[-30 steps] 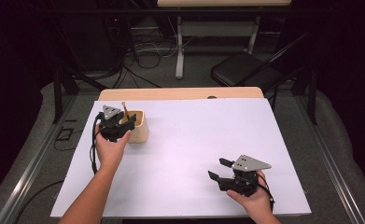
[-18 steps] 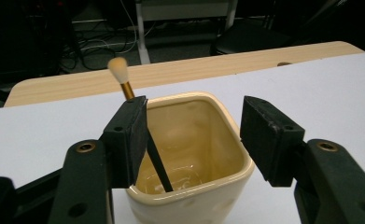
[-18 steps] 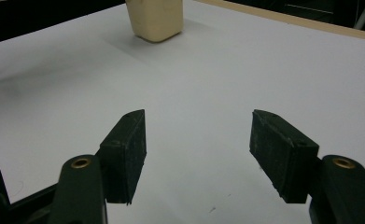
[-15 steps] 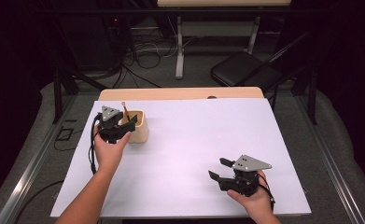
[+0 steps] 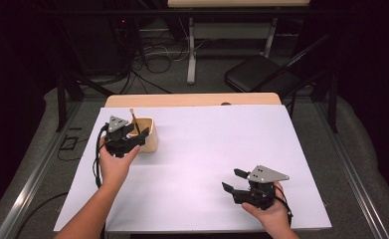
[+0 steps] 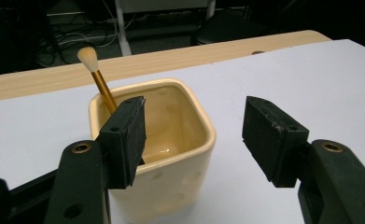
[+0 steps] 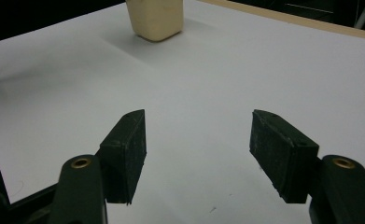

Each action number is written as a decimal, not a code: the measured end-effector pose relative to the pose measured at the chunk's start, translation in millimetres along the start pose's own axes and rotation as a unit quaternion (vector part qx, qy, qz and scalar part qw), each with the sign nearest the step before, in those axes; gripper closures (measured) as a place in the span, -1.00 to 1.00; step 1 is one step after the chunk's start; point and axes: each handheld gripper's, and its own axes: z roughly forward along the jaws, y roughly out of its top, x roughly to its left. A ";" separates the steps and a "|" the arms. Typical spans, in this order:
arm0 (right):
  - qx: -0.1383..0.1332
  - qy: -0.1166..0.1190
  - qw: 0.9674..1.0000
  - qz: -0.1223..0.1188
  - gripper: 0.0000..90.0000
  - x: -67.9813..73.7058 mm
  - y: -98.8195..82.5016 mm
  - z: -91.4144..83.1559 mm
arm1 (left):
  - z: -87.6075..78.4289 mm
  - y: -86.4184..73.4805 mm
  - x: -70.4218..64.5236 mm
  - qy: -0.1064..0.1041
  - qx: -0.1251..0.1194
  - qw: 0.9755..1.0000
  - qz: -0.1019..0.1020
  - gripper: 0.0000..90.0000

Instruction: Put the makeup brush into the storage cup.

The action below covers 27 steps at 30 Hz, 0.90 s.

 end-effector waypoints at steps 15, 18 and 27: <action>0.000 0.000 1.000 0.001 -0.20 0.3 -0.2 0.0 | -6.1 -4.9 -21.8 -0.041 0.024 0.999 0.020 -0.11; 0.000 0.000 1.000 0.000 -0.20 0.3 -0.2 0.0 | -7.8 -5.7 -26.0 -0.047 0.029 0.998 0.023 -0.11; 0.000 0.000 1.000 0.000 -0.20 0.7 -0.1 -0.3 | -10.7 -11.5 -36.4 -0.065 0.039 0.997 0.034 -0.11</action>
